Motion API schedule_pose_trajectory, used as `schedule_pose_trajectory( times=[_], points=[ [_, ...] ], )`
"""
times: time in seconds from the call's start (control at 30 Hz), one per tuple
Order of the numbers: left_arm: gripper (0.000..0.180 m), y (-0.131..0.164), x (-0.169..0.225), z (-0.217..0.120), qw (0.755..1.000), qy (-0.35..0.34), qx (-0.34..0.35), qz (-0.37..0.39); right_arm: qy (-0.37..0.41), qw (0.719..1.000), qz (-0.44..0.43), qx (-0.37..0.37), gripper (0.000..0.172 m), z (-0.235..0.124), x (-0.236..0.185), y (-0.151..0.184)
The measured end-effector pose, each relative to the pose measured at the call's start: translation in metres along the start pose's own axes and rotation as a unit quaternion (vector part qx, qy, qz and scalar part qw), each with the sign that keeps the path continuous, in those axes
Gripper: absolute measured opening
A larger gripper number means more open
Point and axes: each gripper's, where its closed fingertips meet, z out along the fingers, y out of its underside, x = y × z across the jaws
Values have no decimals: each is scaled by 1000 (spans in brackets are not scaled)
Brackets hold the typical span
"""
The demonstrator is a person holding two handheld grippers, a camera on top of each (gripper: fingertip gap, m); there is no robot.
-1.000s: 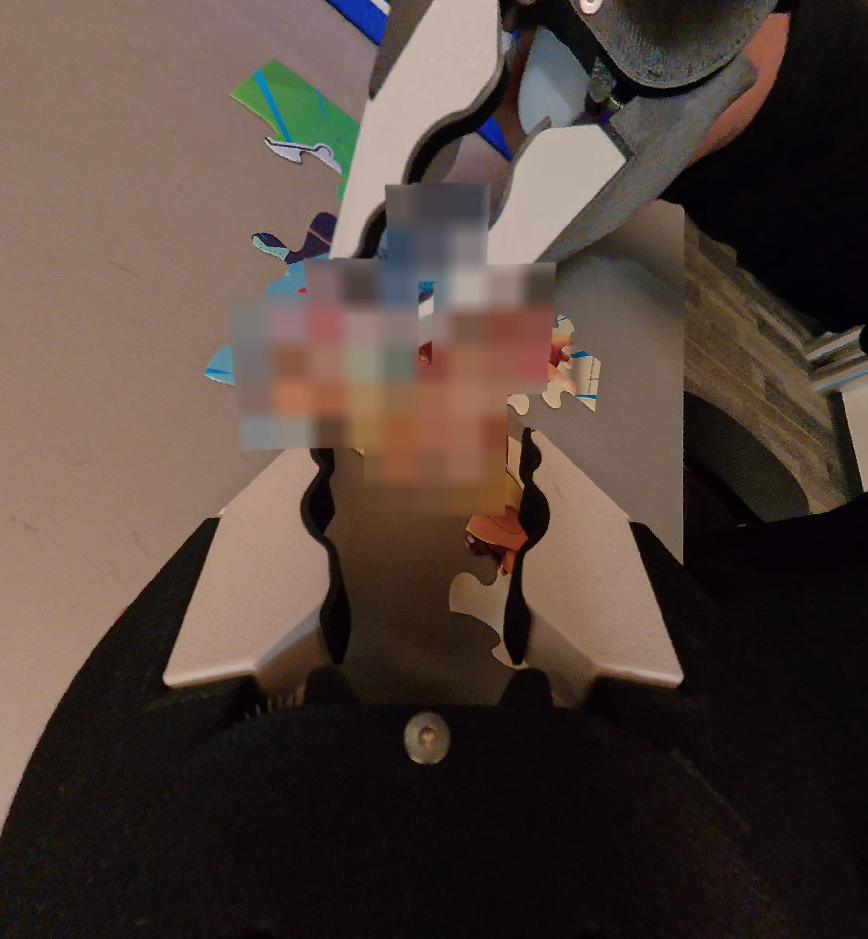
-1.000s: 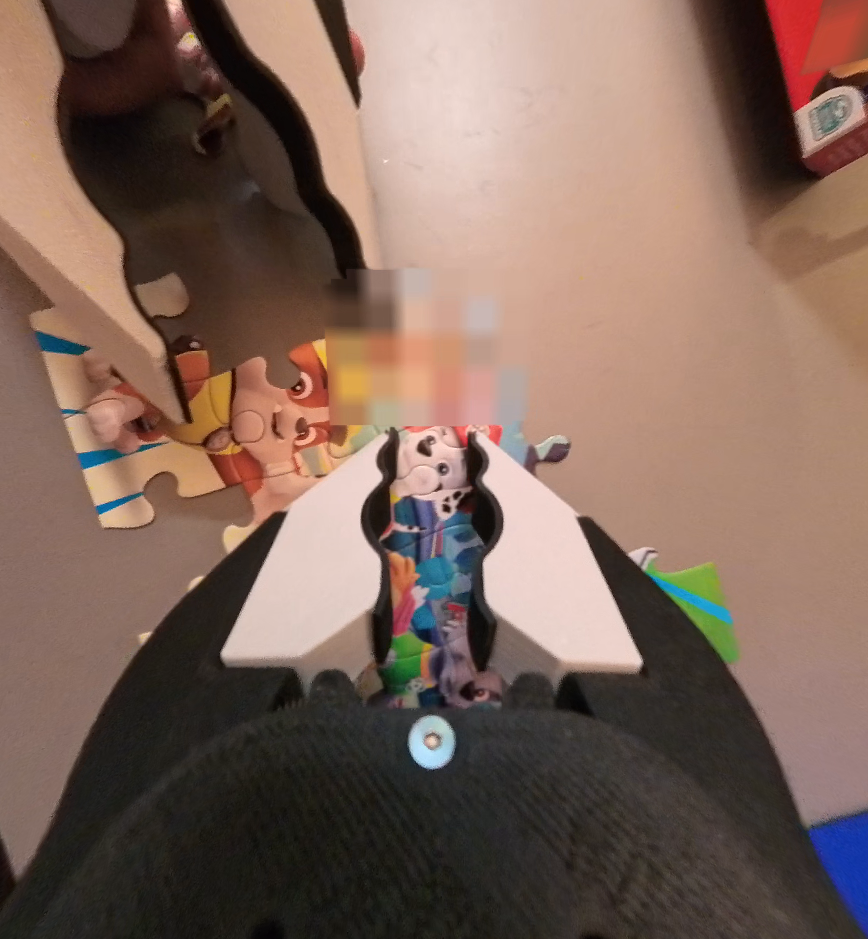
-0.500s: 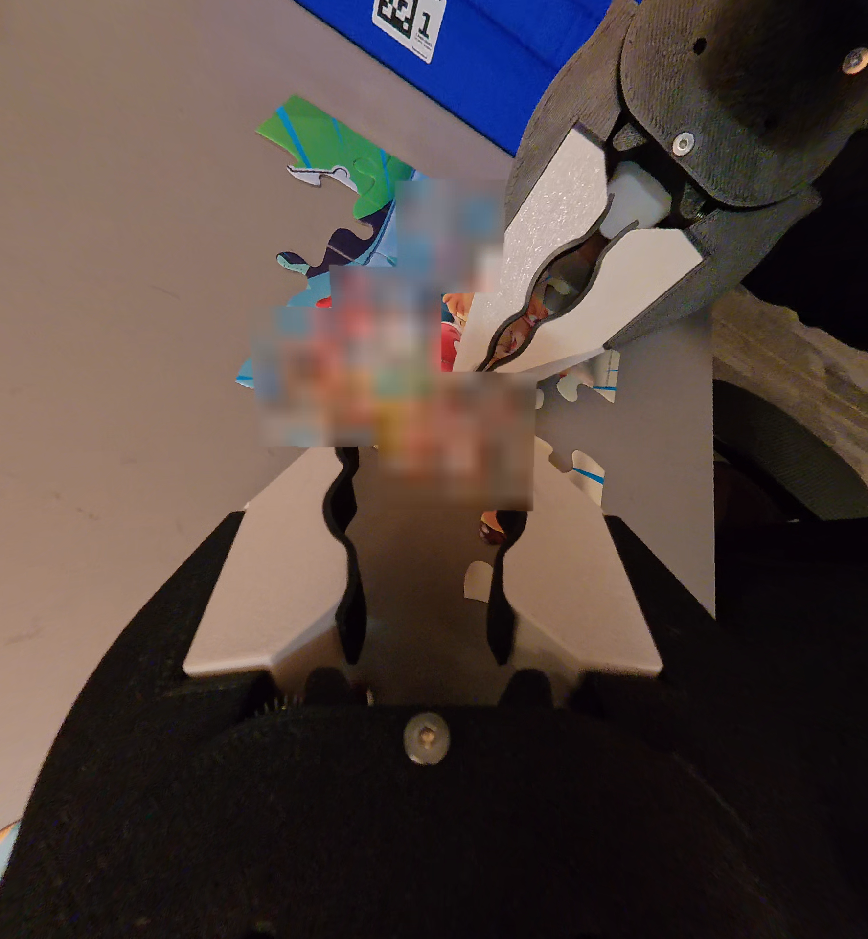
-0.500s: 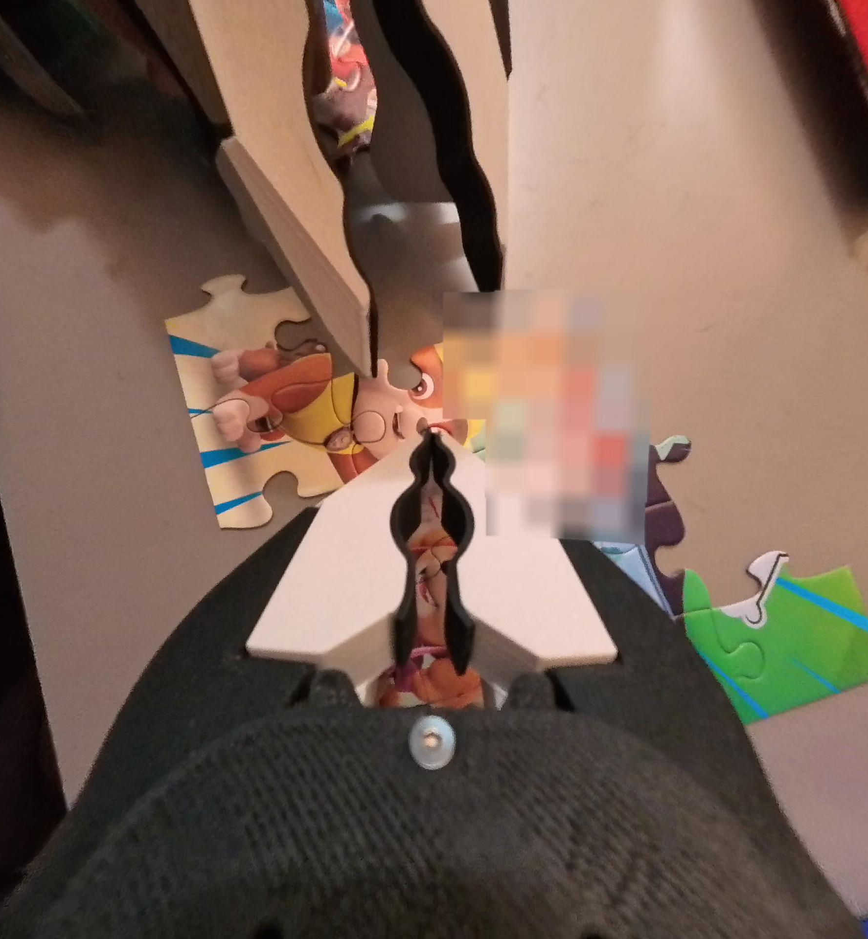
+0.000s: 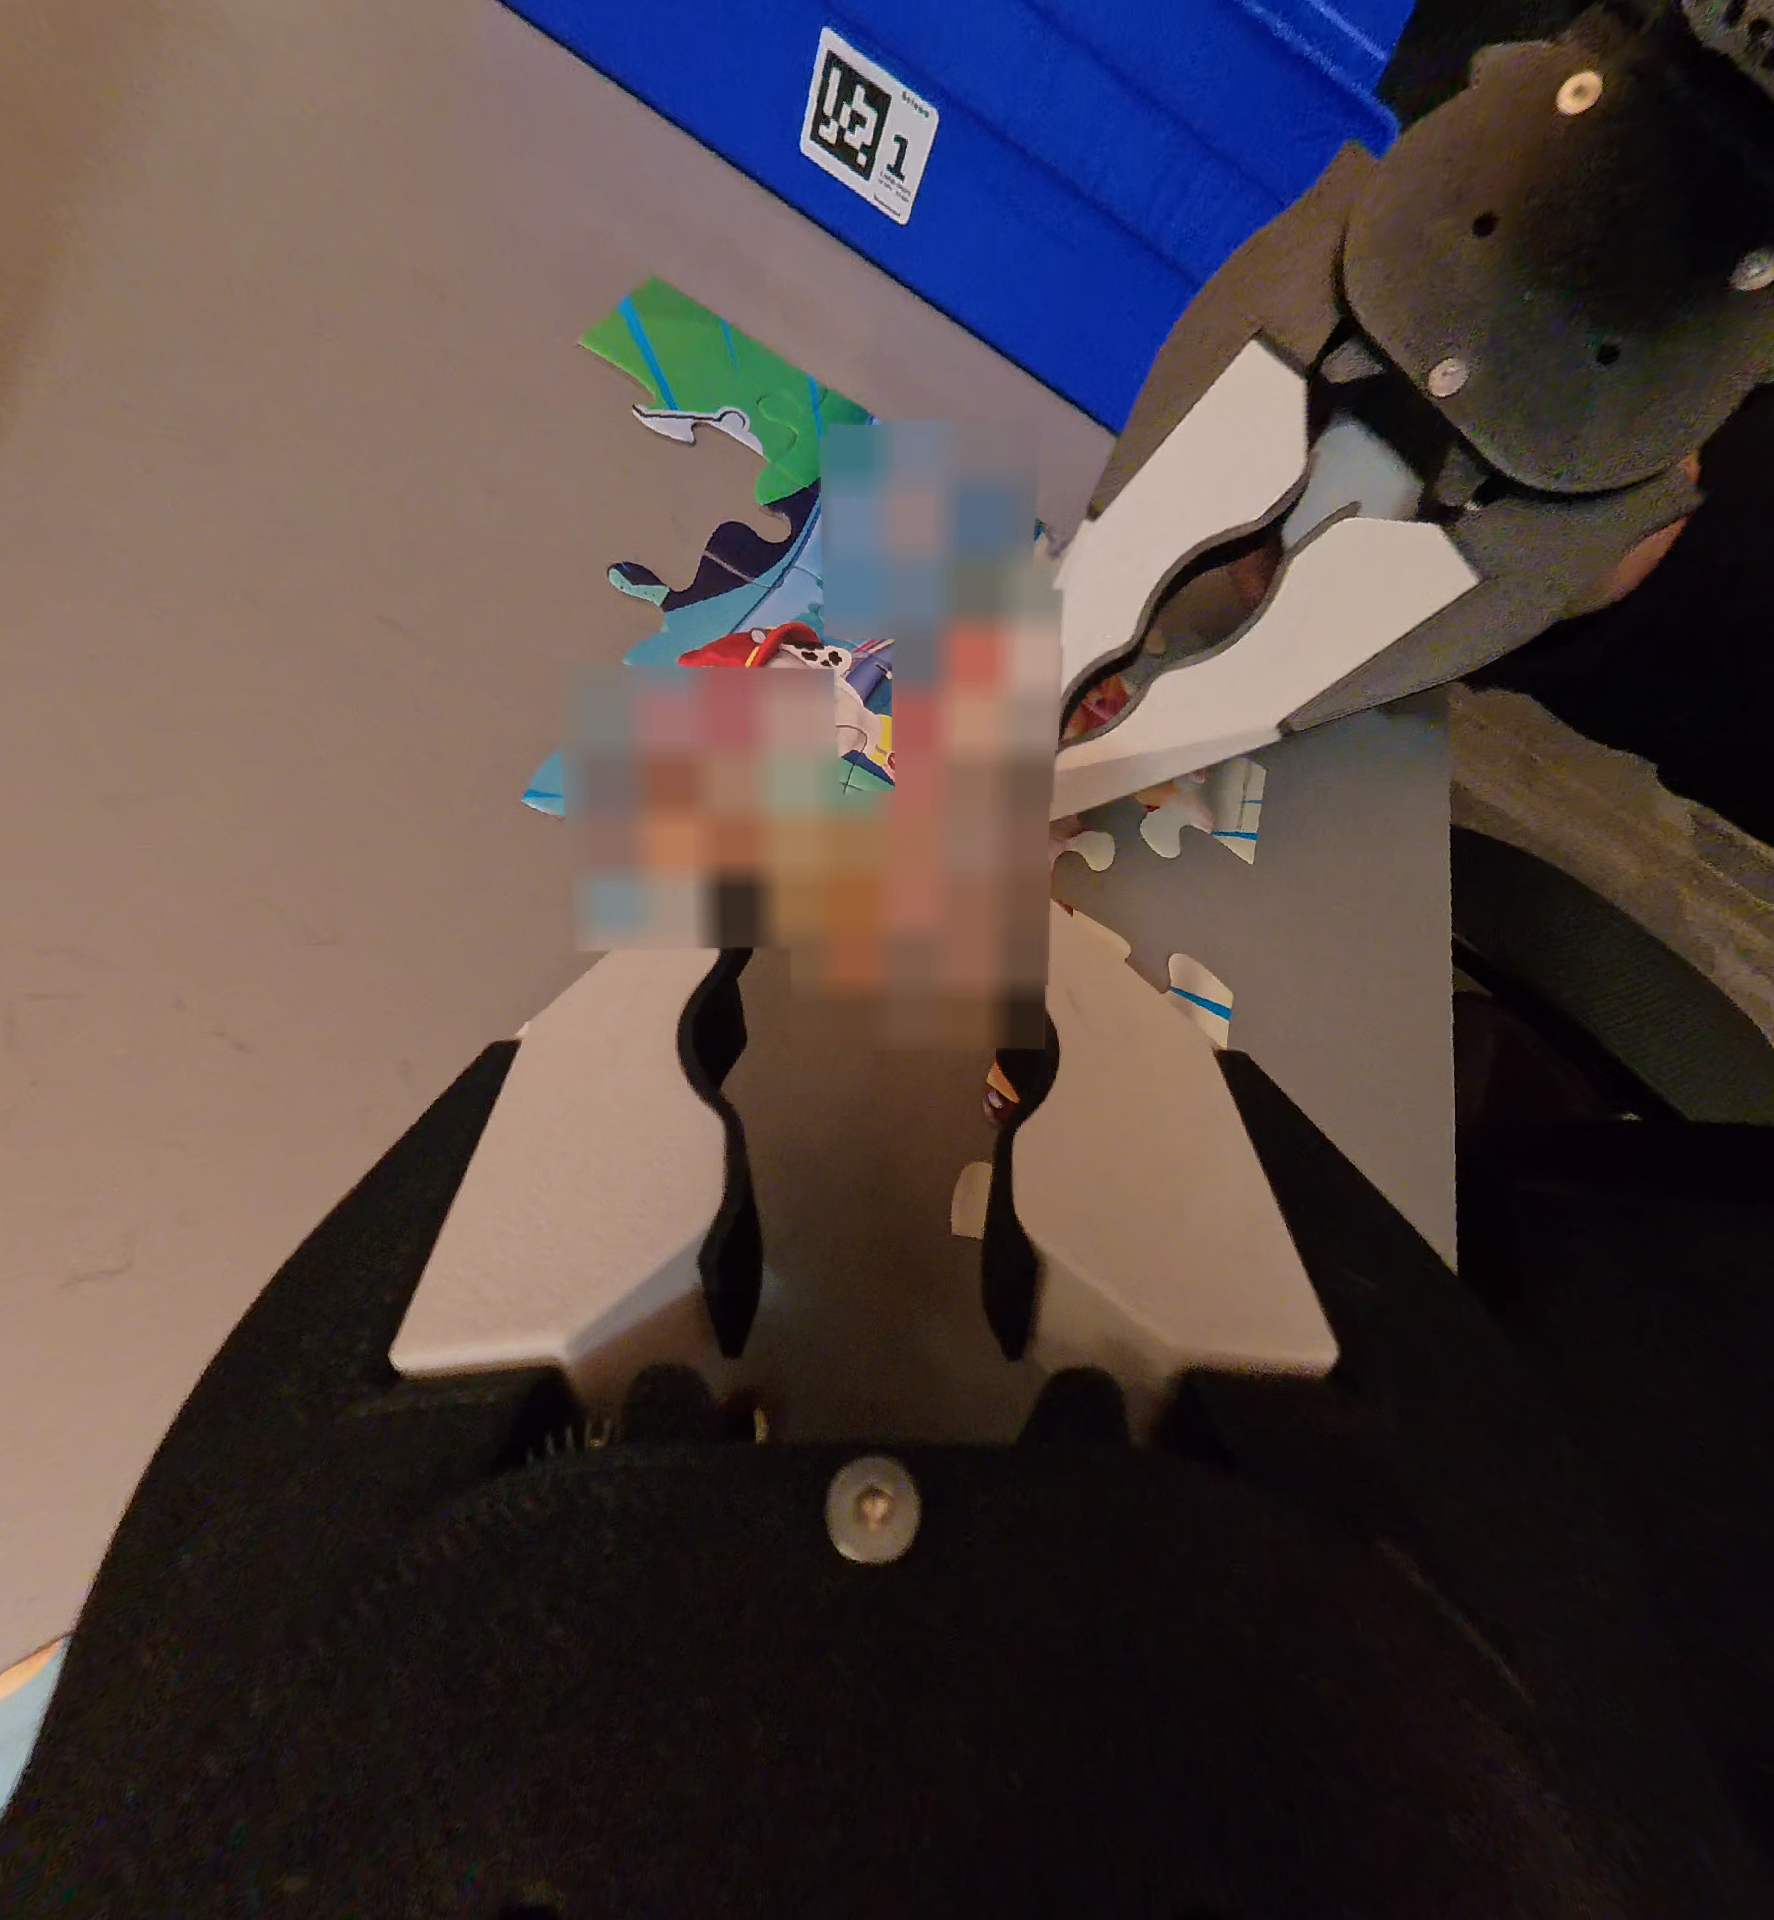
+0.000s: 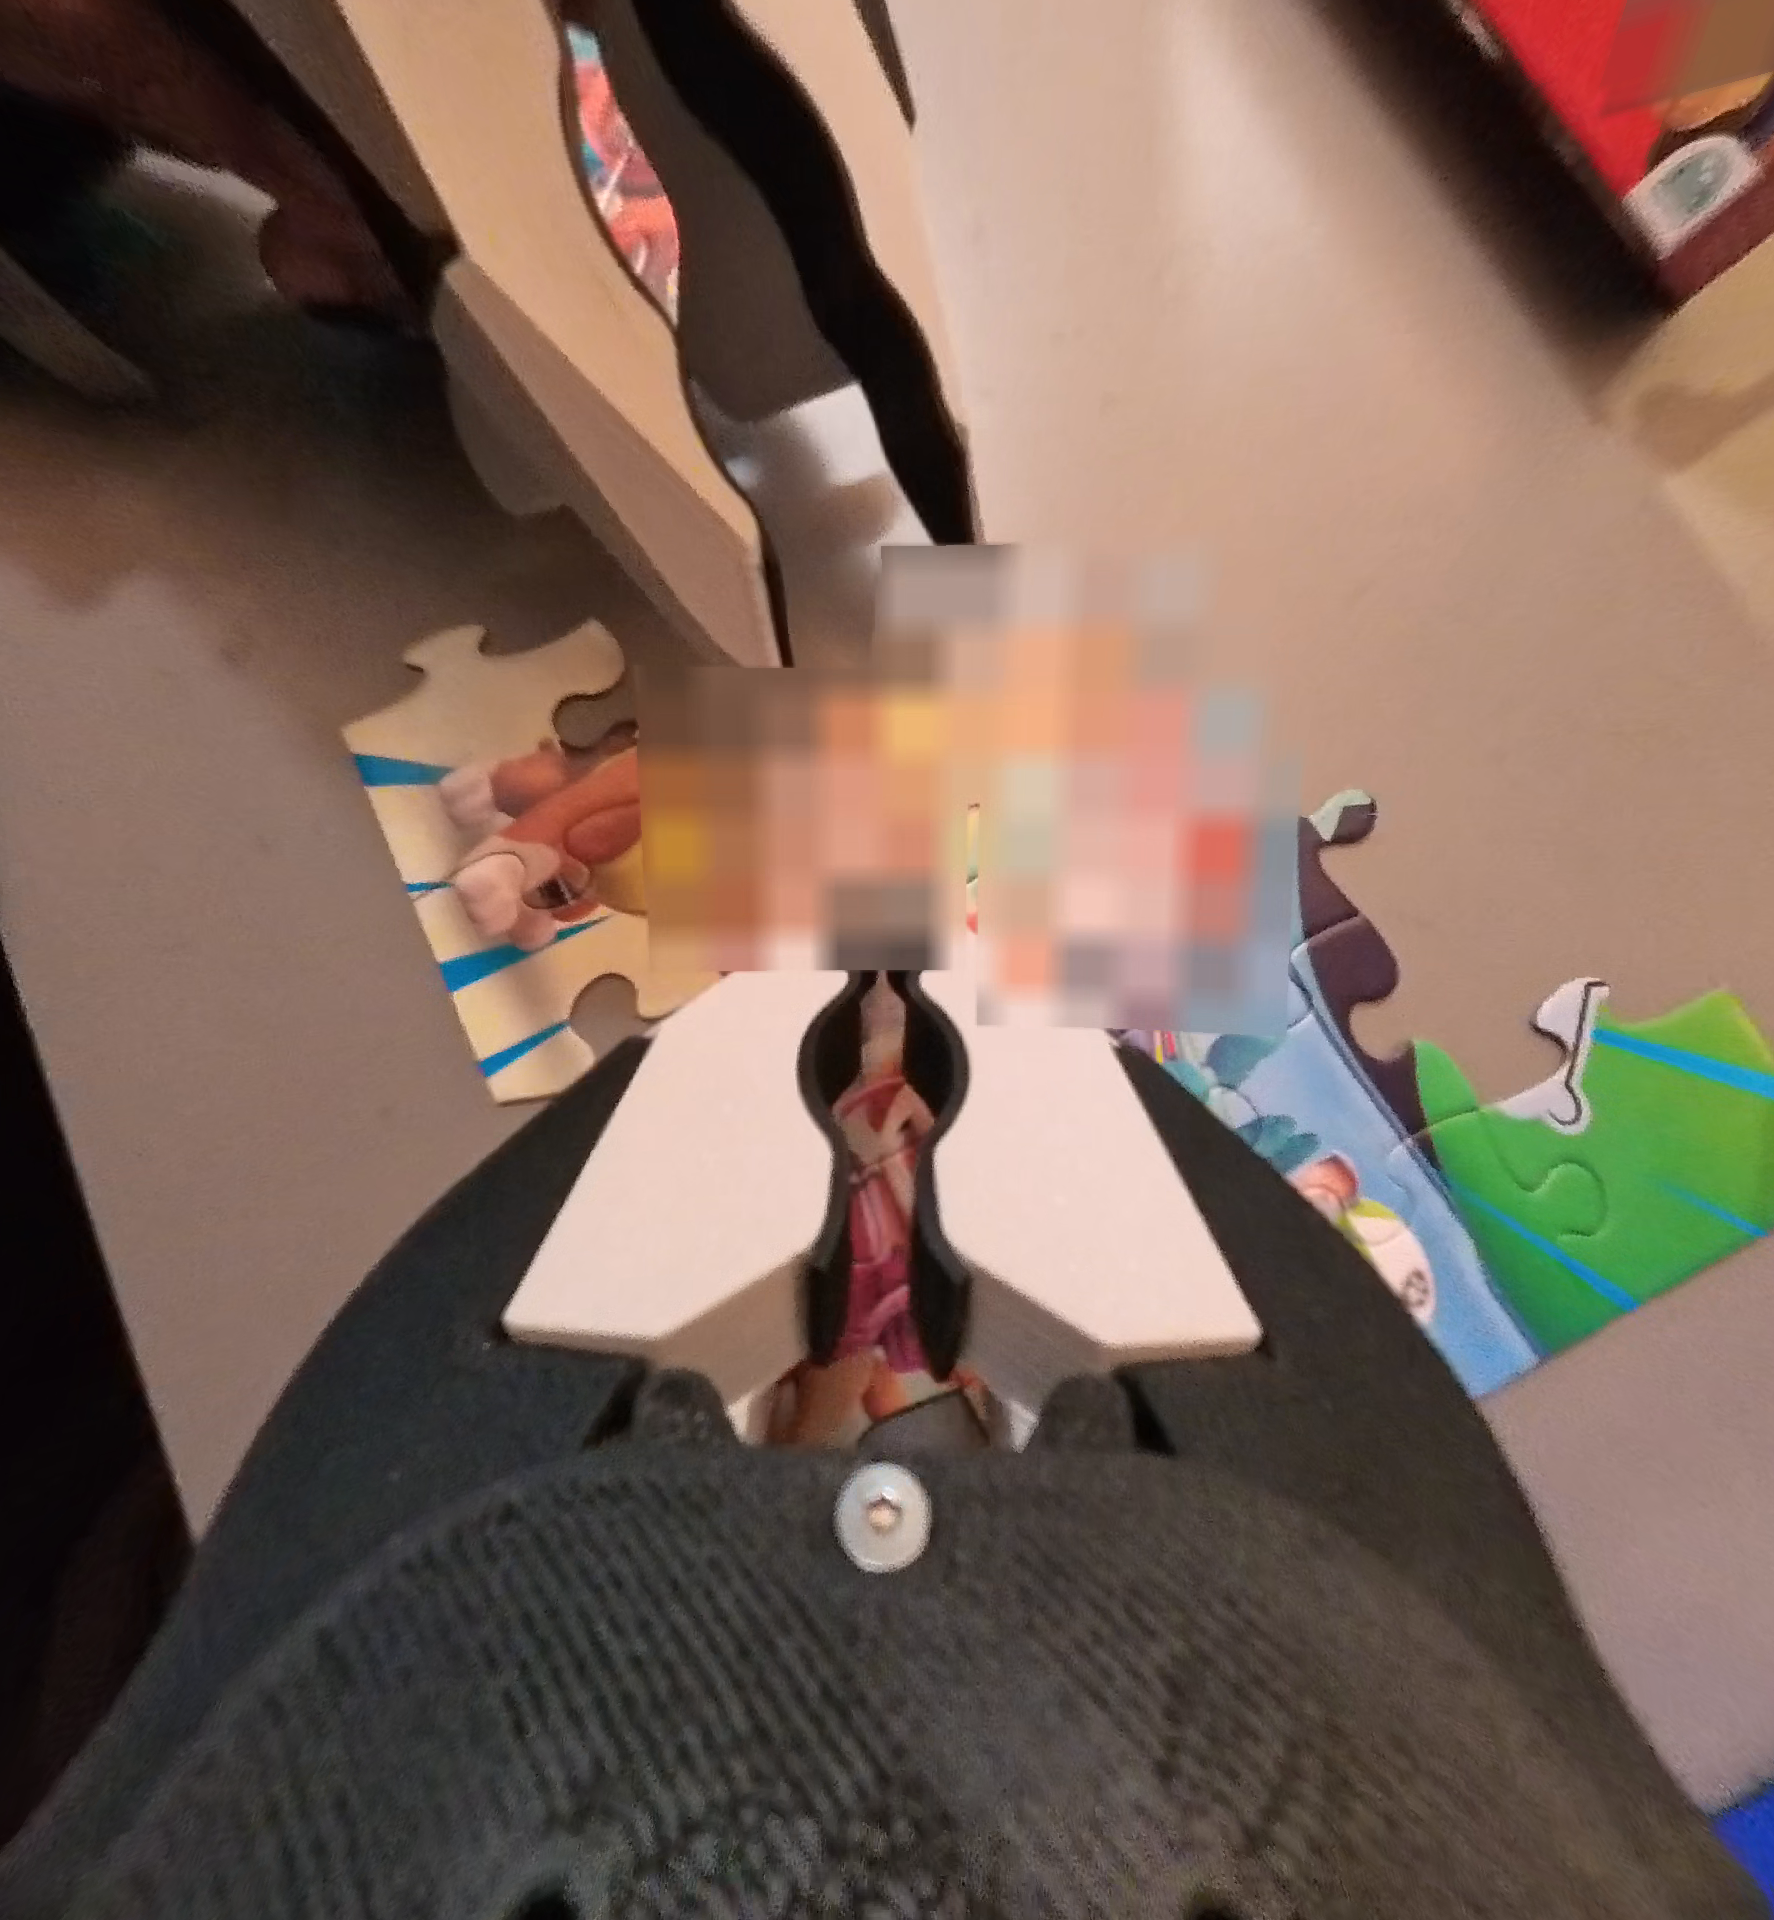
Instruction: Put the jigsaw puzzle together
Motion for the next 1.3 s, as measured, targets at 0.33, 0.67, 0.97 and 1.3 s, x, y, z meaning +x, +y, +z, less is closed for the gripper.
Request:
schedule_pose_trajectory(
  times=[0.33, 0.67, 0.97, 1.3],
  points=[
    [11, 0, 13, -1, 999, -26, -17, 41, 134, 988, 70, -13, 0, -52, 28, 33],
    [9, 25, 27, 25, 987, -92, -105, 75, 171, 974, 143, 39, 0, -41, 23, 41],
    [3, 31, 26, 27, 988, -100, -116, 35, 179, 962, 199, 52, 0, -49, 30, 64],
    [0, 33, 24, 24, 988, -106, -116, 5, 192, 959, 203, 51, 0, -58, 35, 74]
  ],
)
